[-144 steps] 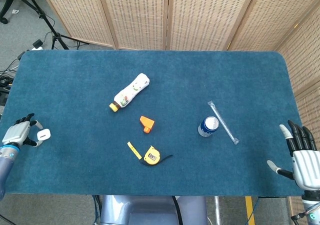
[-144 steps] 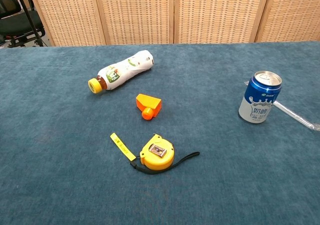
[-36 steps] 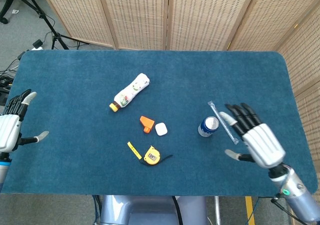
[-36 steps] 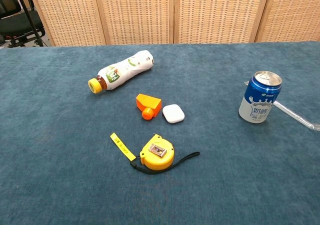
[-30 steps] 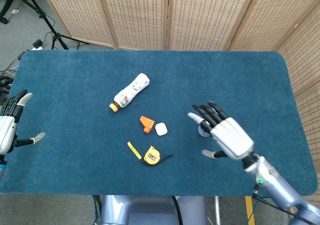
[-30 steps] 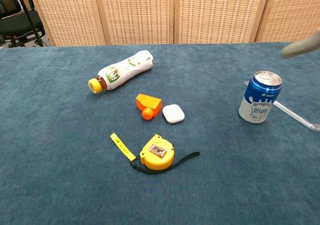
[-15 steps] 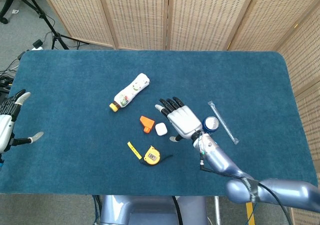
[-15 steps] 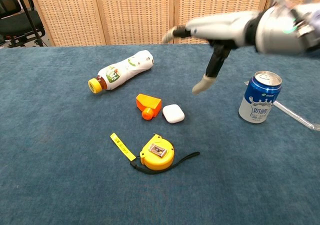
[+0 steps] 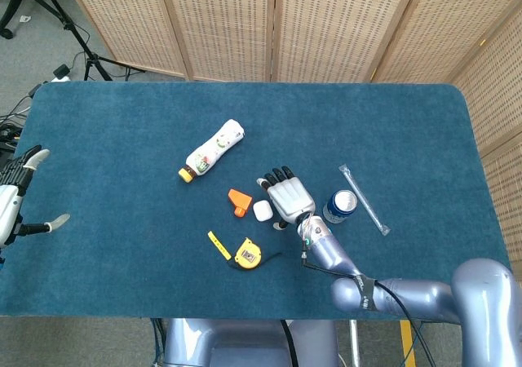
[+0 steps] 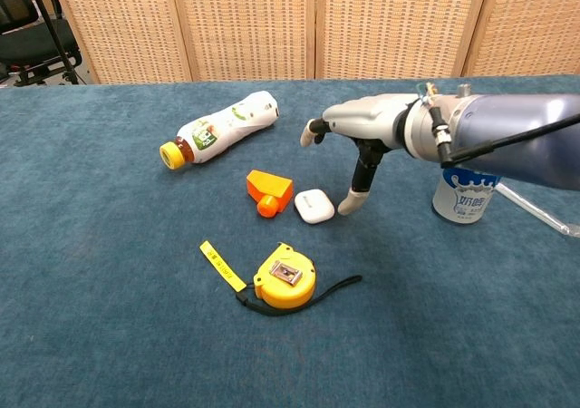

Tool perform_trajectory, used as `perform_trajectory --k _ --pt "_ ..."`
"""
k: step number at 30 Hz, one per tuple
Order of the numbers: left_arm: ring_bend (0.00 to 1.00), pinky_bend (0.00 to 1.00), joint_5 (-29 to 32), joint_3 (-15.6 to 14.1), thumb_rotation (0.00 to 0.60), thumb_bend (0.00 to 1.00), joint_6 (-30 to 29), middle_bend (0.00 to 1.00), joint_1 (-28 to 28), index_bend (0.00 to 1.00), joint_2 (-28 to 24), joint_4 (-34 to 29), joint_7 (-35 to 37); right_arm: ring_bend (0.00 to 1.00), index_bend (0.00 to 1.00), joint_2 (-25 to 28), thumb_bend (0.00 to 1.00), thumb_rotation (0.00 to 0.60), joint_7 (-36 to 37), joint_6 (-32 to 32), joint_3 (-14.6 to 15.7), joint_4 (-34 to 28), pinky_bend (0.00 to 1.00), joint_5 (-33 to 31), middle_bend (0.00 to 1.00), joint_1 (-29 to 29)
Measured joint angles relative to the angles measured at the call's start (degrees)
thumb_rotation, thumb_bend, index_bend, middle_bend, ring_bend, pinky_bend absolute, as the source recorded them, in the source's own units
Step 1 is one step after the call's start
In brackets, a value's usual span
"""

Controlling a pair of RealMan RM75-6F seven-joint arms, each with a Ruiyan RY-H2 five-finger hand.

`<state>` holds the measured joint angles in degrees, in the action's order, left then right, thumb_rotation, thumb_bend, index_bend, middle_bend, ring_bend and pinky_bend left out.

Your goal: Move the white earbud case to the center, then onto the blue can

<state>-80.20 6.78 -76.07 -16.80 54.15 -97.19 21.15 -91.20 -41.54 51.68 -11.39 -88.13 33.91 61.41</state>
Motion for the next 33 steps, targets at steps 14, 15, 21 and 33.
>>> perform_trajectory --k 14,15,21,33 --pt "0.0 0.0 0.2 0.6 0.6 0.15 0.5 0.0 0.4 0.0 -0.4 0.4 1.4 0.03 0.21 -6.3 0.0 0.6 1.0 -0.9 0.8 8.4 0.05 -1.8 0.22 1.4" --pt "0.0 0.0 0.2 0.6 0.6 0.15 0.6 0.0 0.4 0.0 -0.4 0.4 1.5 0.03 0.21 -6.6 0.0 0.6 1.3 -1.1 0.8 8.8 0.05 -1.8 0.22 1.4" --pt "0.0 0.0 0.5 0.8 0.6 0.15 1.0 0.0 0.4 0.0 -0.4 0.7 2.0 0.03 0.24 -9.0 0.0 0.6 2.6 -2.5 0.7 11.6 0.05 -1.5 0.23 1.7" --pt "0.0 0.0 0.7 1.1 0.6 0.16 1.8 0.0 0.4 0.0 -0.5 1.2 2.8 0.25 0.46 -12.1 0.24 0.6 4.5 -4.2 0.2 16.9 0.13 -0.1 0.44 2.2"
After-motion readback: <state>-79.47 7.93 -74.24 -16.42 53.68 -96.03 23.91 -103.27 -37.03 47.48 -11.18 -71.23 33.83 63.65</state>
